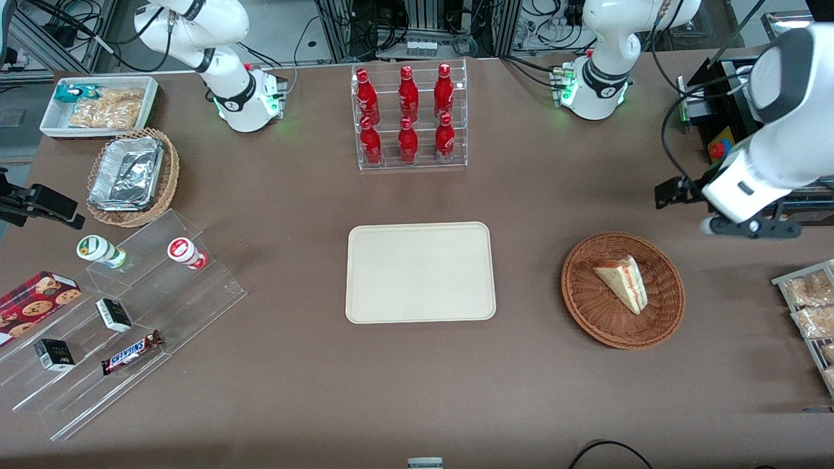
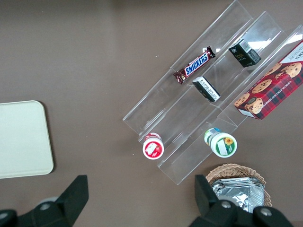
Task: Place sandwich from basket to tray
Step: 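Move the left gripper down over the sandwich in the round wicker basket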
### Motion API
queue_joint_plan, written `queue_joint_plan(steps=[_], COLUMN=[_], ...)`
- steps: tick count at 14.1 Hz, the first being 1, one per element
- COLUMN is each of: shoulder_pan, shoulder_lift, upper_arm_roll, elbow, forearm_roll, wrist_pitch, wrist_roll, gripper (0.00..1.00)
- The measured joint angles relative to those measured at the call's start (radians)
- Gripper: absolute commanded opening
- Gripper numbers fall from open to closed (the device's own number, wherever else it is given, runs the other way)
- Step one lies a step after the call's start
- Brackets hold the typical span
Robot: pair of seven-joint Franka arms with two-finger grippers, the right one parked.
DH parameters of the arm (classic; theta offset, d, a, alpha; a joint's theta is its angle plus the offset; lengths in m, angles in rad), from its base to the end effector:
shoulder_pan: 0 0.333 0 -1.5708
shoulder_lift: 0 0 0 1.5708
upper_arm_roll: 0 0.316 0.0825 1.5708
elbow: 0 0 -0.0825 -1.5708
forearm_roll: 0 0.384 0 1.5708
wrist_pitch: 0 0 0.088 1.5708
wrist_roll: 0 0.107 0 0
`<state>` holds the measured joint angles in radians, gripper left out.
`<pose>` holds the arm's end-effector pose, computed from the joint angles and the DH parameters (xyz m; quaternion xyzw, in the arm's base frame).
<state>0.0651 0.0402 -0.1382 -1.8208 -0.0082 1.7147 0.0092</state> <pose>0.5566 -0.0406 0.4961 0.9965 -0.0403 -0.0731 0.0044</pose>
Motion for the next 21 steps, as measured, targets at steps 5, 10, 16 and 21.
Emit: queue_joint_plan(steps=[5, 10, 16, 21], shoulder_pan=[0.002, 0.002, 0.0, 0.0], shoulder_lift=[0.059, 0.131, 0.231, 0.305], upper_arm_roll=[0.013, 0.013, 0.01, 0.01], elbow=[-0.224, -0.263, -0.271, -0.285], forearm_roll=[0.0, 0.0, 0.0, 0.0], wrist_pitch=[0.344, 0.498, 0.642, 0.708], wrist_roll=[-0.12, -0.444, -0.722, -0.789], gripper=[1.0, 1.0, 1.0, 0.54])
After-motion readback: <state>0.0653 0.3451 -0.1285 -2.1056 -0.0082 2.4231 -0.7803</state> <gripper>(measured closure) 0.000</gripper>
